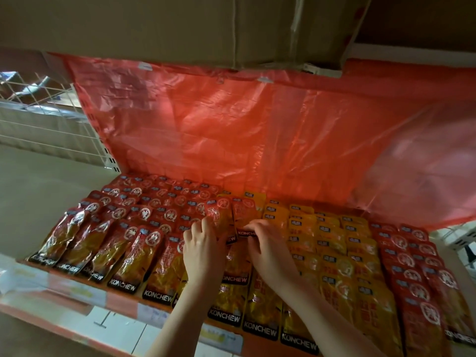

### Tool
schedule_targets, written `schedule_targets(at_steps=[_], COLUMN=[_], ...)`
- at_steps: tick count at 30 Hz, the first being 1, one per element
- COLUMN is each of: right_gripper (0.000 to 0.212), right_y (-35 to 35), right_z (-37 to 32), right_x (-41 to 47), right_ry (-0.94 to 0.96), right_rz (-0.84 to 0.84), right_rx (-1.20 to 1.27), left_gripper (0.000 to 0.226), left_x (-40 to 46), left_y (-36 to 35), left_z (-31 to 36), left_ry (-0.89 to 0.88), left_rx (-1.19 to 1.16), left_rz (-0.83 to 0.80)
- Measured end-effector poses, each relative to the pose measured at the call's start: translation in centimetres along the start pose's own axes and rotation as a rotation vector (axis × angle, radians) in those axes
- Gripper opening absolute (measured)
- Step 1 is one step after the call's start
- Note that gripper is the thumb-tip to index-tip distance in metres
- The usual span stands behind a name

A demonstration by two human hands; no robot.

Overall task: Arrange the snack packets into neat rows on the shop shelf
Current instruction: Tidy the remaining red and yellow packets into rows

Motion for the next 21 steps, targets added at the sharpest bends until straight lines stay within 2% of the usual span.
schedule_targets(at_steps=[6,10,15,21], right_gripper=[0.026,0.024,0.023,0.015], right_y=[-1.6,-1.7,-1.7,-1.4], right_z=[0.1,0.1,0.5,0.9], right_x=[0.4,0.2,0.2,0.3], right_ry=[-0.035,-0.050,-0.086,-0.175], right_rz=[-0.018,-0.042,-0.074,-0.080], right_rx=[-0.053,-0.054,-0.058,0.030], left_gripper=[0.043,0.054,0.056,0.042], left_x=[0.5,0.9,1.0,0.5], left_y=[-0.3,-0.4,0.1,2.1], left_z=[-0.7,-0.9,0.2,0.9], left_ry=[0.045,0.038,-0.085,-0.058], left_rx=[-0.091,-0.163,-0.182,-0.419], left_rz=[-0.013,-0.019,0.022,0.067])
Point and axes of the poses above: each hand's wrist, its own x-axis towards the middle knuckle, its own y-axis out of the back of the hand, z = x × y, the point moved 8 cm from there along x, towards the middle knuckle, and after that the axes turned 12 degrees about x, right-handed, at the moved point
